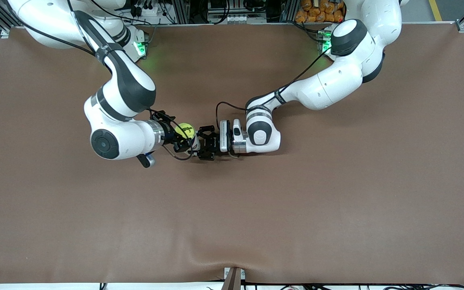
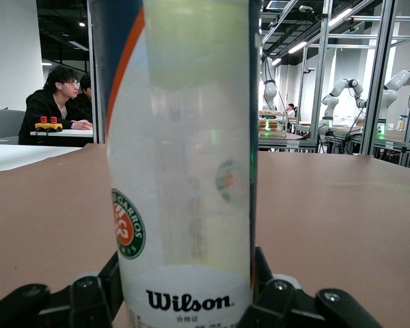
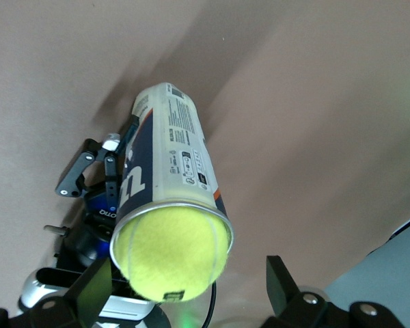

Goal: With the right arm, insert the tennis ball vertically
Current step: 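Drop the second ball into the can by opening the right gripper, then withdraw the open right gripper away from the can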

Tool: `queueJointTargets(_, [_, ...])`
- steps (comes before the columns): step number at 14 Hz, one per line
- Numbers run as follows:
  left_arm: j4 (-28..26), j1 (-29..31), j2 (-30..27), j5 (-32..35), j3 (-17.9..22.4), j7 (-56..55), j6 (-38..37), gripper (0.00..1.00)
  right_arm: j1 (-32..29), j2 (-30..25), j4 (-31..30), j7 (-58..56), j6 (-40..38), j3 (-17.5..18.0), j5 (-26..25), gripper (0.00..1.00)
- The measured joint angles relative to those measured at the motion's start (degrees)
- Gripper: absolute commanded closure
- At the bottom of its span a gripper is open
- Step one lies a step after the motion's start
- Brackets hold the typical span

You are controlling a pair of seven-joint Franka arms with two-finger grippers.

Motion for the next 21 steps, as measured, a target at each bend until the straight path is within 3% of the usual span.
queueJointTargets(4, [0.00, -0.02, 0.00, 0.00, 0.01, 0.00, 0.00, 0.27, -2.29, -2.69, 0.29, -1.65, -0.17, -0.04, -0.02, 0.00])
queueJointTargets(6, [0.00, -0.04, 0.00, -0.06, 0.01, 0.00, 0.00, 0.18, -5.12, -4.02, 0.27, -6.65, -2.18, -0.17, -0.08, 0.00])
queueJointTargets(11, [-0.10, -0.39, 0.02, -0.62, 1.29, 0.00, 0.19, 0.16, -13.33, -4.44, -0.12, -20.20, -6.33, -0.55, -1.59, 0.00])
queueJointTargets(18, [-0.11, -0.40, 0.02, -0.83, 2.00, -0.02, 0.24, 0.10, -13.92, -4.45, -0.47, -21.96, -6.52, -0.43, -2.07, 0.00])
queueJointTargets(19, [-0.07, -0.40, 0.02, -1.16, 2.00, -0.02, 0.24, 0.08, -14.09, -4.45, -0.48, -22.60, -6.53, -0.47, -2.10, 0.00])
queueJointTargets(20, [-0.02, -0.39, -0.01, -1.53, 2.00, -0.02, 0.24, 0.00, -14.37, -4.45, -0.53, -23.55, -6.55, -0.51, -2.12, 0.00])
queueJointTargets(21, [-0.01, -0.37, -0.07, -1.69, 1.99, -0.02, 0.24, 0.00, -14.74, -4.45, -0.63, -24.74, -6.63, -0.55, -2.14, 0.00])
